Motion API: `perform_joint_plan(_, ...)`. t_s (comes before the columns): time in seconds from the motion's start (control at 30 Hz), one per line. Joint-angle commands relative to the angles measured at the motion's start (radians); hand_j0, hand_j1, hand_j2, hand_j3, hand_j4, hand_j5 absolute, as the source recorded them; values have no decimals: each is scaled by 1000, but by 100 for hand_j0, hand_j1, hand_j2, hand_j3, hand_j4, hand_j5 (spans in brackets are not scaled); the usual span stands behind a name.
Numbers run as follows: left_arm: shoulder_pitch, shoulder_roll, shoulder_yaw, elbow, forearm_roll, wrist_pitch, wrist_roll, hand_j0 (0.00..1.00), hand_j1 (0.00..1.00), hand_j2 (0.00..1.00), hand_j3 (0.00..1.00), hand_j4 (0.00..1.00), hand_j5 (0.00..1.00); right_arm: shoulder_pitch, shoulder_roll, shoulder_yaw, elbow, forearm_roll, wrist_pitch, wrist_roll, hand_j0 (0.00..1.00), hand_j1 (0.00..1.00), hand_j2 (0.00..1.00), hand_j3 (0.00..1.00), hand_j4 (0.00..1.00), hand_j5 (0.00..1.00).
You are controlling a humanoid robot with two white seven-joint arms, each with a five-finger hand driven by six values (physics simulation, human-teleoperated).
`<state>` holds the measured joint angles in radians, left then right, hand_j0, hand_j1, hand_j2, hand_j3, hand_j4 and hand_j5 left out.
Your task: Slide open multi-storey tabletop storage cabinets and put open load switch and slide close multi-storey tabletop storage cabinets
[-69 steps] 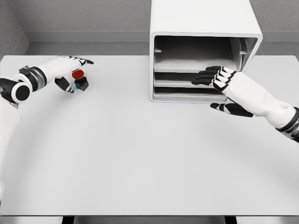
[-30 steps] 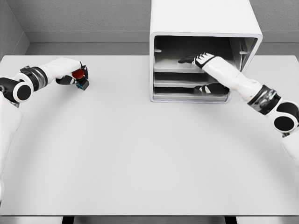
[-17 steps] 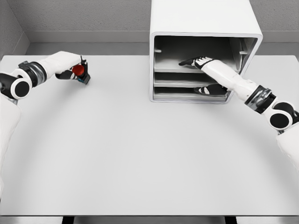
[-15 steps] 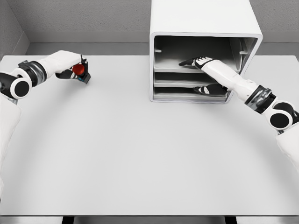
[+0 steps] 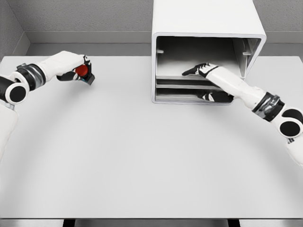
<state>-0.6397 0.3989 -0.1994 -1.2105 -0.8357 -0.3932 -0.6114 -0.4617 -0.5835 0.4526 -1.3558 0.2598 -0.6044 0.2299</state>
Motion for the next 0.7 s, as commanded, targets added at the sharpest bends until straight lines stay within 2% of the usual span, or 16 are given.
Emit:
perform_joint_plan(0.0, 0, 9, 3, -9, 20, -7, 1, 30, 30, 30, 30, 30, 30, 0, -36, -3, -28, 76, -6, -1, 81, 81, 81, 81, 81, 81)
perform_joint_plan(0.2, 34, 32, 5, -67, 50, -21, 1, 30, 30, 30, 30, 30, 30, 18, -68, -5, -34, 53, -6, -1, 82, 82, 82, 82, 82, 82)
perform_joint_plan(0.4, 71, 44, 28, -124, 78, -21, 1, 30, 30, 30, 30, 30, 30, 52, -133, -8, -115, 12, -6, -3, 82, 82, 82, 82, 82, 82)
perform_joint_plan(0.67, 136, 66, 72, -193, 112, -22, 1, 30, 30, 30, 30, 30, 30, 100, -191, -9, -178, -16, -6, -3, 82, 82, 82, 82, 82, 82)
